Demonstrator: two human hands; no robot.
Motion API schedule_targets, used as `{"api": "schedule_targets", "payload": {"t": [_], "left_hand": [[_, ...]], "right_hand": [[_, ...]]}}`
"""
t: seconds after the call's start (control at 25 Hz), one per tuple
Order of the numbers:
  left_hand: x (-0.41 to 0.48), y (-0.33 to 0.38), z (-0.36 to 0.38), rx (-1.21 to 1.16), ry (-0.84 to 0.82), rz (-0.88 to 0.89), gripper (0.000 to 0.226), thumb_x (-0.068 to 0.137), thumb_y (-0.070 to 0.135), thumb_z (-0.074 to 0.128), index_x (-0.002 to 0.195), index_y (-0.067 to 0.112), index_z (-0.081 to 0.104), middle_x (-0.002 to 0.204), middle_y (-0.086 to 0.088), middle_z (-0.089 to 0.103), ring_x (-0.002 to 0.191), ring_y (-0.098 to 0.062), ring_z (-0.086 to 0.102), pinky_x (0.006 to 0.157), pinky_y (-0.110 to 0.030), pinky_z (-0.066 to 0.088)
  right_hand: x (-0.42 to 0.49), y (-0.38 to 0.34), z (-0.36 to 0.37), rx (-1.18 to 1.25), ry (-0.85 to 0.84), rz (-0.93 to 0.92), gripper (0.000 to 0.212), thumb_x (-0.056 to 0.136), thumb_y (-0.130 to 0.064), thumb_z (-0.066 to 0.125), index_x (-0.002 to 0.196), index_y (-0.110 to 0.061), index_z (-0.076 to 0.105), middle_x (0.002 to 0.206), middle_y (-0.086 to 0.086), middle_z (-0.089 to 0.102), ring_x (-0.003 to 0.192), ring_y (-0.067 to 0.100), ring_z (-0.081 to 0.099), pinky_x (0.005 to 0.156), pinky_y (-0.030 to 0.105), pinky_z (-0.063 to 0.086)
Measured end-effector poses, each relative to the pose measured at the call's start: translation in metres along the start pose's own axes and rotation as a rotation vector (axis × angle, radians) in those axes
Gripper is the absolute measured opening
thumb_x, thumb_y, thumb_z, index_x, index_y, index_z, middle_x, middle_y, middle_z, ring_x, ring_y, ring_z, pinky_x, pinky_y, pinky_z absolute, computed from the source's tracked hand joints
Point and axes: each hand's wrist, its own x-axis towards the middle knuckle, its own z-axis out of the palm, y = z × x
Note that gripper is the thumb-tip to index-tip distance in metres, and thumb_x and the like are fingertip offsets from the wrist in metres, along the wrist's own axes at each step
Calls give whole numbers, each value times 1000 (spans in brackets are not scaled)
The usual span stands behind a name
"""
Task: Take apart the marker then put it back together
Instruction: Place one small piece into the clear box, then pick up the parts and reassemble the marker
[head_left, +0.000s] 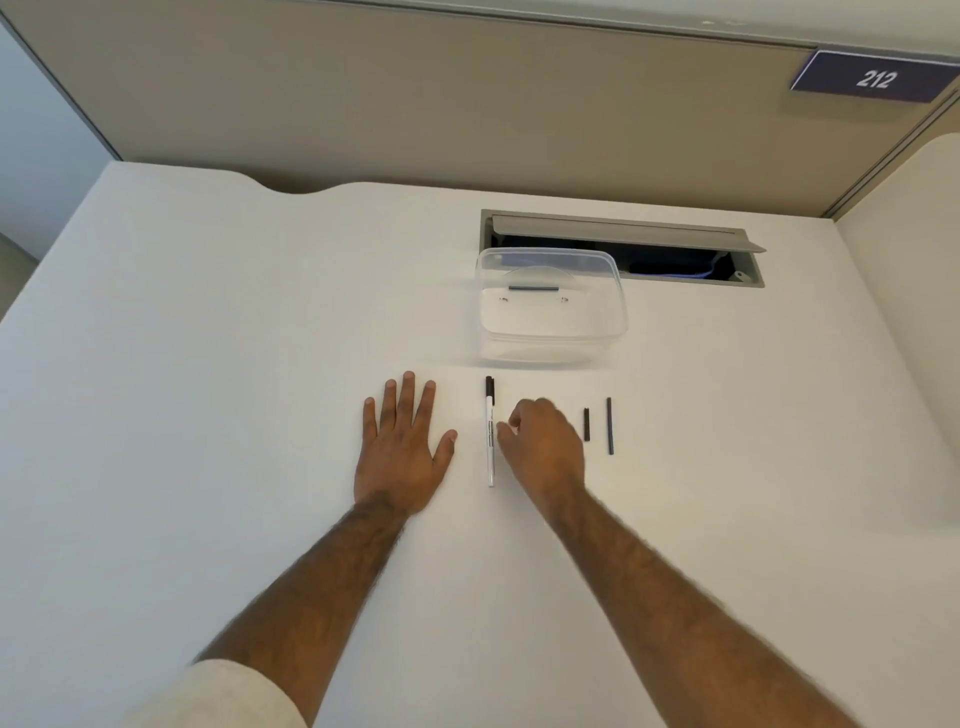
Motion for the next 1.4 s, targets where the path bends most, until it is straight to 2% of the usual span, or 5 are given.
{"api": "schedule_targets", "payload": {"t": [0.4, 0.56, 0.72, 1.2, 1.4], "left_hand": [[5, 6, -13, -87, -159, -39, 72, 103, 52, 30, 161, 18, 3, 169, -9, -11, 155, -29, -11, 125, -48, -6], [1, 20, -23, -476, -8, -106, 41, 100, 31, 57, 139, 18, 57, 158, -5, 41, 148, -23, 31, 123, -37, 21], [-5, 45, -38, -1099, -60, -377, 14, 93, 27, 69, 104, 21, 73, 107, 3, 76, 97, -16, 70, 82, -21, 52], [-7, 86, -69, -1646, -192, -453, 21, 91, 22, 74, 94, 1, 74, 94, -15, 78, 82, -24, 76, 74, -30, 61], [-4, 82, -69, -1735, -143, -514, 13, 90, 14, 74, 87, 2, 73, 83, -13, 77, 73, -22, 75, 68, -26, 61]], "right_hand": [[-9, -17, 22, -45, -81, 101, 14, 92, -22, 52, 98, -12, 60, 106, 8, 63, 95, 31, 63, 68, 32, 41], [-19, -15, 15, -21, -51, 105, 8, 90, -17, 50, 90, -12, 56, 102, 8, 62, 92, 30, 62, 67, 32, 41], [-29, -10, 0, -59, 53, -10, 13, 93, -21, 52, 92, -11, 59, 98, 6, 60, 90, 28, 60, 64, 32, 38], [-36, 12, -39, -207, 200, -365, 14, 96, -22, 54, 91, -11, 60, 94, 4, 60, 89, 24, 58, 59, 34, 37], [-19, 54, -57, -36, 249, -96, 29, 99, -35, 51, 97, -11, 66, 102, 7, 65, 98, 26, 59, 79, 39, 49]]}}
